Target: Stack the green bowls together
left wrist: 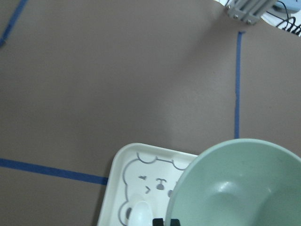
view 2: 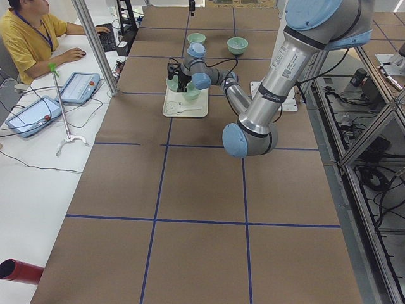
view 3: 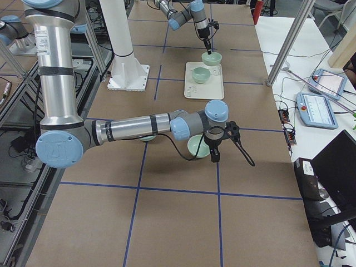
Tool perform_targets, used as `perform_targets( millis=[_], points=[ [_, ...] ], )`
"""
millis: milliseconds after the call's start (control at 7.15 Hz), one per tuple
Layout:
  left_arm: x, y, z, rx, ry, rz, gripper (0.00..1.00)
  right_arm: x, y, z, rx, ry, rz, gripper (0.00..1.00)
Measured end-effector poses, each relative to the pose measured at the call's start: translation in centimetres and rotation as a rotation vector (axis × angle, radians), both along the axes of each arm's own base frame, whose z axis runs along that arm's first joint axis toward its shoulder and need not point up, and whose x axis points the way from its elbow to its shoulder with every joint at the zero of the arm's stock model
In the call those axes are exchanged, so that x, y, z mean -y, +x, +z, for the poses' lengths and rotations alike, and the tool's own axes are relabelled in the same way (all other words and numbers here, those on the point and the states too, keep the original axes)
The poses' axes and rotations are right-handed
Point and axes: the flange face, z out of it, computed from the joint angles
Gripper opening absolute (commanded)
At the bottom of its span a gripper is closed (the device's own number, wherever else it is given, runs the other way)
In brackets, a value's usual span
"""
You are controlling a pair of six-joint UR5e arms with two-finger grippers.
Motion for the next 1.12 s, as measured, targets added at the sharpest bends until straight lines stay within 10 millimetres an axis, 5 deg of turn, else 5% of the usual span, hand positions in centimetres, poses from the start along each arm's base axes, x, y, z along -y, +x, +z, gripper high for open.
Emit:
perform_targets(
  millis=[280,419,559,699,1118],
  points=[
    [-2.1,4.1,-0.2,0.011,-0.021,0.042,0.00,0.0,0.0,0.0,0.000,-0.001,0.000,1.00],
    [-2.6,4.7,0.0,0.022,-0.029,0.053,0.13,0.0,0.0,0.0,0.000,-0.002,0.000,1.00],
    [-2.9,5.1,0.3,0.035,-0.037,0.061,0.82,0.0,0.0,0.0,0.000,-0.002,0.000,1.00],
    [-3.0,5.2,0.6,0.047,-0.039,0.065,1.00,0.0,0.0,0.0,0.000,-0.001,0.000,1.00],
    [-2.4,3.0,1.0,0.074,0.040,0.094,1.00,0.0,0.0,0.1,0.000,-0.004,0.000,1.00]
  ],
)
